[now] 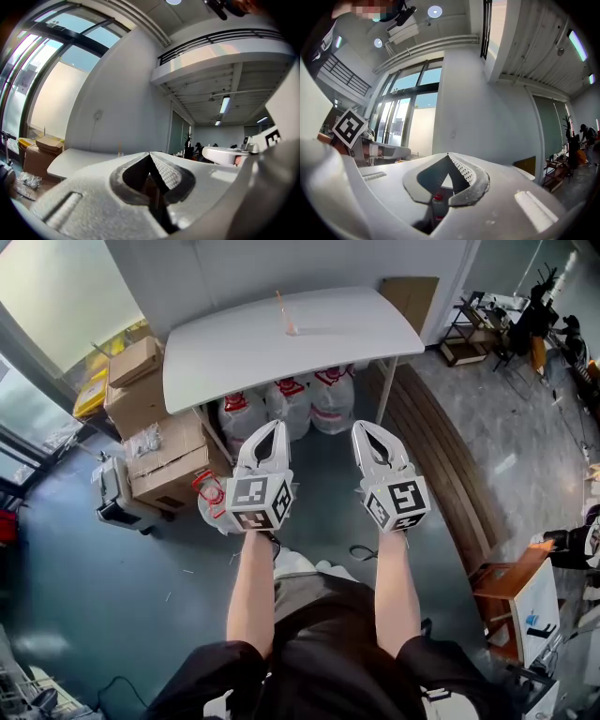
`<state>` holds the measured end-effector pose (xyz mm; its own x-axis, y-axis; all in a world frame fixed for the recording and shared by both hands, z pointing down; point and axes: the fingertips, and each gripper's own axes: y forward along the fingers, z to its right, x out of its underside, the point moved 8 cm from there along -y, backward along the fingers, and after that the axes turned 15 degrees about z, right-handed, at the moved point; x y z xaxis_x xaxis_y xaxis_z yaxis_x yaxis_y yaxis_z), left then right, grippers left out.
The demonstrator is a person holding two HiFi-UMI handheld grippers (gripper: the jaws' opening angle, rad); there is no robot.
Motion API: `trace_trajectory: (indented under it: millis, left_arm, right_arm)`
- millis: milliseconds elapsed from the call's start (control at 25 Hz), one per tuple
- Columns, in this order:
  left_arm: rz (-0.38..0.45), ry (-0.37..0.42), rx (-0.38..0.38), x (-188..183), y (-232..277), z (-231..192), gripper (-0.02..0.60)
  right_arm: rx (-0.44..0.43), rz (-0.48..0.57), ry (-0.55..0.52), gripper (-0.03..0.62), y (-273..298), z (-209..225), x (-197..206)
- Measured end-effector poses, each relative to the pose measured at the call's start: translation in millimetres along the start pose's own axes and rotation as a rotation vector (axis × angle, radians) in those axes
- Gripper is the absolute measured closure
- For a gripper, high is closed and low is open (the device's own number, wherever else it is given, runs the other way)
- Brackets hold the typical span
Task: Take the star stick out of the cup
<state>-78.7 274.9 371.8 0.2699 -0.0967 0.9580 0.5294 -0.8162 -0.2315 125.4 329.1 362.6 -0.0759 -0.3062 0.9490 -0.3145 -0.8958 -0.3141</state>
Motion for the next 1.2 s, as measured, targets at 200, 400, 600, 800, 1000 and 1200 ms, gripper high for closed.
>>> trace_trajectory:
  millis: [200,400,600,800,1000,1200]
  left_arm:
    - [-0.008,0.012,-0.006,1.1,-0.5,2.3,0.580]
    - [0.005,-0.020,-0.020,-3.6,2.3,-4.4,0.580]
    - [-0.005,0.003,-0.038,-1.3,6.6,-2.4,0.580]
    - [-0.013,0.011,-0.050,0.7,10.3,-7.0,0.580]
    - [-0.008,0.009,-0.061,4.4,20.5,-9.3,0.580]
    - [0.006,0.022,-0.064,0.6,34.9,-16.7,0.580]
  right_arm:
    - [0.007,0.013,0.014,0.588,-0.7,7.8,-0.4]
    - [-0.010,0.025,0.016,0.588,3.7,11.5,-4.3]
    - [0.010,0.035,0.022,0.588,2.4,27.5,-5.1]
    - [-0.008,0.029,0.023,0.588,8.2,28.8,-0.9]
    - [-0.021,0.032,0.017,0.588,15.1,38.8,0.4]
    - [-0.027,0.042,0.011,0.588,28.9,48.6,1.1]
